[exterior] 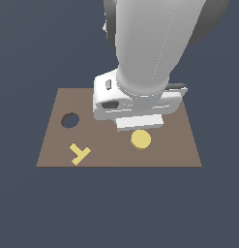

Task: Insert a designated object into the corresponding slot on a board.

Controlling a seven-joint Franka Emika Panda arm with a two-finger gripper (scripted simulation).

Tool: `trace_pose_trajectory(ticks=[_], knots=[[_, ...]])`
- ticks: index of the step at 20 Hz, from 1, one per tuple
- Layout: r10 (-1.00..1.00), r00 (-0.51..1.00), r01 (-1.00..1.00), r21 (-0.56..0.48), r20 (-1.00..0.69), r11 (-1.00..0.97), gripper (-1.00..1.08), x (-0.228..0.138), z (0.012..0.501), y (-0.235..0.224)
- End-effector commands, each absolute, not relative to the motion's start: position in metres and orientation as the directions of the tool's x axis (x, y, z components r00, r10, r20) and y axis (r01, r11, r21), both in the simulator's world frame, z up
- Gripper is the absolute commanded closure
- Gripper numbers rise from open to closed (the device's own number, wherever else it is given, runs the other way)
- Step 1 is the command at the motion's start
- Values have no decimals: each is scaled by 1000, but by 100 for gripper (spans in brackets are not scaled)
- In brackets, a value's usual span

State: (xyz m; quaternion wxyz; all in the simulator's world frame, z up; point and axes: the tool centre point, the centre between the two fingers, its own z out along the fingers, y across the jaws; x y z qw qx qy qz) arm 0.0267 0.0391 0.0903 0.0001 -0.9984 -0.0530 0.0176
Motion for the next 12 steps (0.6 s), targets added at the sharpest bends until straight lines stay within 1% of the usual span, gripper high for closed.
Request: trace_pose_trajectory(ticks=[1, 6, 12], knots=[[123, 992, 123, -2, -25, -992, -92, 39, 78, 47], [147, 989, 147, -1, -10, -989, -92, 56, 61, 59], [162, 987, 162, 0, -1, -987, -92, 68, 51, 67]])
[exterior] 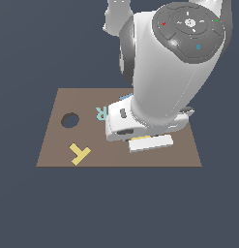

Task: Insert a designated object into the corresponding slot on a board.

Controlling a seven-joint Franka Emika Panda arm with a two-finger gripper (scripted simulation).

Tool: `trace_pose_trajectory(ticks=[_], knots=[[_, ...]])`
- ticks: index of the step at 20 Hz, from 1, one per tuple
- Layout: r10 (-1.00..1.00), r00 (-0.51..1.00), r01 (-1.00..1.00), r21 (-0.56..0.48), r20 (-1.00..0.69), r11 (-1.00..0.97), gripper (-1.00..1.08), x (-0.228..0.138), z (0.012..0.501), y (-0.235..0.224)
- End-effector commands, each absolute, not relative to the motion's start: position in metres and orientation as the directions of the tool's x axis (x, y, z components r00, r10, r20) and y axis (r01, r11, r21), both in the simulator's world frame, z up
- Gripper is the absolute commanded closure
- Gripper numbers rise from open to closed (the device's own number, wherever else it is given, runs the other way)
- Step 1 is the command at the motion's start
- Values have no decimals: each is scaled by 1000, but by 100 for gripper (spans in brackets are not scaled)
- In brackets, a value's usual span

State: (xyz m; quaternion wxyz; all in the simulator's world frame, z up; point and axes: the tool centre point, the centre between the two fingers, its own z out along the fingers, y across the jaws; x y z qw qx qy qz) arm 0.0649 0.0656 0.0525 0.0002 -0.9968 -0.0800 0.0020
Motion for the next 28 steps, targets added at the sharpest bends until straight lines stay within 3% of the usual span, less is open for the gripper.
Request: trace_pose_trajectory(ticks=[1, 15, 16, 28], knots=[[163, 987, 163, 0, -1, -987, -92, 69, 50, 67], [165, 986, 165, 0, 0, -986, -92, 70, 30, 68], [165, 986, 165, 0, 0, -986, 108, 70, 30, 68], [165, 986, 165, 0, 0, -986, 108, 69, 31, 68]])
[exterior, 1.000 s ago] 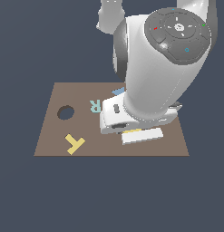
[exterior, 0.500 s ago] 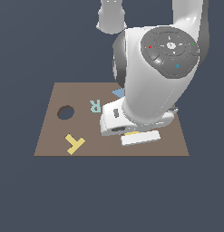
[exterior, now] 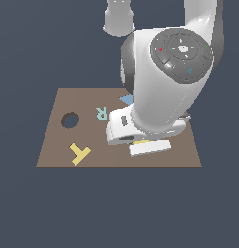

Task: Insert a designated object into the corresponding slot on a board.

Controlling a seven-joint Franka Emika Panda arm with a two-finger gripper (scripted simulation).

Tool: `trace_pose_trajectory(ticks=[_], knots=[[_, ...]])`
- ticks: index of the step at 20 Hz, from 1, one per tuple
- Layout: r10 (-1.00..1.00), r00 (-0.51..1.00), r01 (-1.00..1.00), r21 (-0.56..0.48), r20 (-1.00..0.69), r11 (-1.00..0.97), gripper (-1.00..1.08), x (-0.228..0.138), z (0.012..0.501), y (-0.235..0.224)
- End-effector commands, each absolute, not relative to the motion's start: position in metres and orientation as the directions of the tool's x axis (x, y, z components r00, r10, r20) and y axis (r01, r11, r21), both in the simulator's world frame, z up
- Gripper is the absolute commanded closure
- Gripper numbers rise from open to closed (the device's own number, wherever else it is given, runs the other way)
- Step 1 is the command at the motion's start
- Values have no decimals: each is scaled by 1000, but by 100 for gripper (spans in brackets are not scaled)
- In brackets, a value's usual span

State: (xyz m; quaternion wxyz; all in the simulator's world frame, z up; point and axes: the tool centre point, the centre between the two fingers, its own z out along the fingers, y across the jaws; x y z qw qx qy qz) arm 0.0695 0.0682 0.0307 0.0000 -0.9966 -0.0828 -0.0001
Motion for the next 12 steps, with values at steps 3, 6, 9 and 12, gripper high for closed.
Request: trace_pose_trajectory(ticks=[3, 6, 9, 12], knots=[[176, 984, 176, 0, 0, -984, 108, 68, 31, 68], [199, 980, 199, 0, 0, -980, 108, 65, 31, 67], [234, 972, 234, 0, 0, -972, 108, 59, 31, 66], [282, 960, 282, 0, 0, -960, 108, 53, 31, 64]])
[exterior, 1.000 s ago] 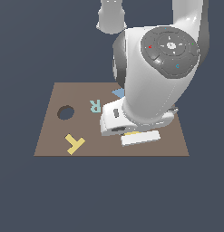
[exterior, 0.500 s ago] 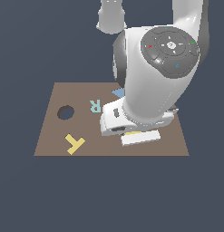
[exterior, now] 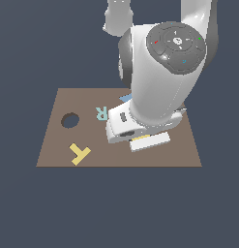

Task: Insert a designated object into the corresponding slot on a board.

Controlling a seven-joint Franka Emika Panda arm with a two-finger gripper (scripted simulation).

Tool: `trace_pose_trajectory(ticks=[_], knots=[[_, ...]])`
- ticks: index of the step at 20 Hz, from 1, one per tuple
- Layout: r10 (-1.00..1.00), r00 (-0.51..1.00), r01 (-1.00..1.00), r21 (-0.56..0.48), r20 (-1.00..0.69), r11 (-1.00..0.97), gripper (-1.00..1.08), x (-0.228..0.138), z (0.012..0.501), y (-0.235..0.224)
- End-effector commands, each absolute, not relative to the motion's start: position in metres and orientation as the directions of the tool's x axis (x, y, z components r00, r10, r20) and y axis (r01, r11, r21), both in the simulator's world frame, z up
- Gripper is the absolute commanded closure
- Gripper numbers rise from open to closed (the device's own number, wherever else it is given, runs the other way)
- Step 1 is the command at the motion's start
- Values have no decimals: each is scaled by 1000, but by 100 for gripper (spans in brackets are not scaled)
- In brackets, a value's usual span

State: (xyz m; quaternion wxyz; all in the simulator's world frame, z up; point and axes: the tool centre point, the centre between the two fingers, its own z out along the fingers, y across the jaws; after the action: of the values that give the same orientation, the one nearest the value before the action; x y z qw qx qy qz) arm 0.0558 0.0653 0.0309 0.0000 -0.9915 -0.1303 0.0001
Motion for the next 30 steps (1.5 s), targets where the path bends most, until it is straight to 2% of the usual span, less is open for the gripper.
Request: trace_pose_trajectory(ticks=[1, 13, 30], knots=[[300, 954, 300, 0, 0, -954, 108, 50, 32, 63], [591, 807, 591, 0, 1, -807, 108, 8, 33, 42], [938, 347, 938, 1, 0, -347, 108, -42, 36, -26]])
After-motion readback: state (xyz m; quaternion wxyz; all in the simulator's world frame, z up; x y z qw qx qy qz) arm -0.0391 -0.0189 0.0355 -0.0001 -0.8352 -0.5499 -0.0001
